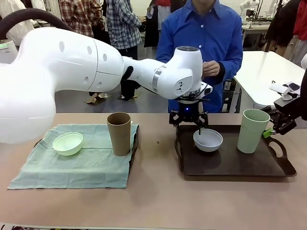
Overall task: Set up a tray with a mat and arrange the tableware.
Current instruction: Pick up the Picnic Bowl and Reusable plastic cup from the Handle tray in front of the human's position and hold them in the air.
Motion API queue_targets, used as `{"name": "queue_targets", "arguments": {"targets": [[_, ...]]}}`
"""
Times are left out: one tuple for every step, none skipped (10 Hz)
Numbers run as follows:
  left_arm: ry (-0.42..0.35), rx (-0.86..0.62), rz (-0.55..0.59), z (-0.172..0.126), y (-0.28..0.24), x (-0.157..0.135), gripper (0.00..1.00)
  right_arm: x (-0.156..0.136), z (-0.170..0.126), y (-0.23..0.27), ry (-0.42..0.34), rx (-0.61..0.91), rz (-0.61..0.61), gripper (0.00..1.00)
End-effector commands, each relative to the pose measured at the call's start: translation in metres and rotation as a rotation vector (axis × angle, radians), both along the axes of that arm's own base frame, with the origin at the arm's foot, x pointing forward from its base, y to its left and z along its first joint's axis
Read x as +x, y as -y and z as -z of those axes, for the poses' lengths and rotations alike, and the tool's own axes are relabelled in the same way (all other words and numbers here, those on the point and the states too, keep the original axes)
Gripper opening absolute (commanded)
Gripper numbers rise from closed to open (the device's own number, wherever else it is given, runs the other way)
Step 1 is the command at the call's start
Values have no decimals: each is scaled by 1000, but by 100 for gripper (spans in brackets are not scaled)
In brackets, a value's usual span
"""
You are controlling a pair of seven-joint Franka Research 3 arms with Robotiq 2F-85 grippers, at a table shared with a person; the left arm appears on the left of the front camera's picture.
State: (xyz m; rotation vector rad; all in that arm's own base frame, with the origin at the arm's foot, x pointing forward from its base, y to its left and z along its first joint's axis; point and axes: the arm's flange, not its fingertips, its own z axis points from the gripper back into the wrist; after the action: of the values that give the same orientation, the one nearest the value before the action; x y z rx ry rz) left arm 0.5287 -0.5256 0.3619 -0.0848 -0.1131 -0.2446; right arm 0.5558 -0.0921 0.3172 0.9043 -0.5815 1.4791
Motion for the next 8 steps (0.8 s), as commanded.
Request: {"name": "queue_targets", "arguments": {"targets": [[2, -14, -37, 2, 10, 11, 100, -4, 9, -8, -30, -33, -1, 100], [-2, -15, -36, 4, 11, 12, 100, -6, 11, -9, -34, -32, -7, 100], [-9, -17, -36, 7, 13, 14, 100, -8, 14, -11, -36, -28, -15, 100], [-13, -27, -34, 11, 16, 16, 100, -10, 16, -13, -35, -25, -28, 100], [-18, -28, -36, 14, 19, 18, 100, -12, 18, -16, -33, -27, -39, 100], [-22, -28, -34, 15, 21, 19, 100, -13, 18, -20, -26, -22, -46, 100], [-28, -29, -31, 16, 24, 19, 100, -14, 18, -23, -21, -19, -55, 100], [-39, -31, -27, 17, 25, 19, 100, -14, 17, -27, -13, -18, -59, 100]]}}
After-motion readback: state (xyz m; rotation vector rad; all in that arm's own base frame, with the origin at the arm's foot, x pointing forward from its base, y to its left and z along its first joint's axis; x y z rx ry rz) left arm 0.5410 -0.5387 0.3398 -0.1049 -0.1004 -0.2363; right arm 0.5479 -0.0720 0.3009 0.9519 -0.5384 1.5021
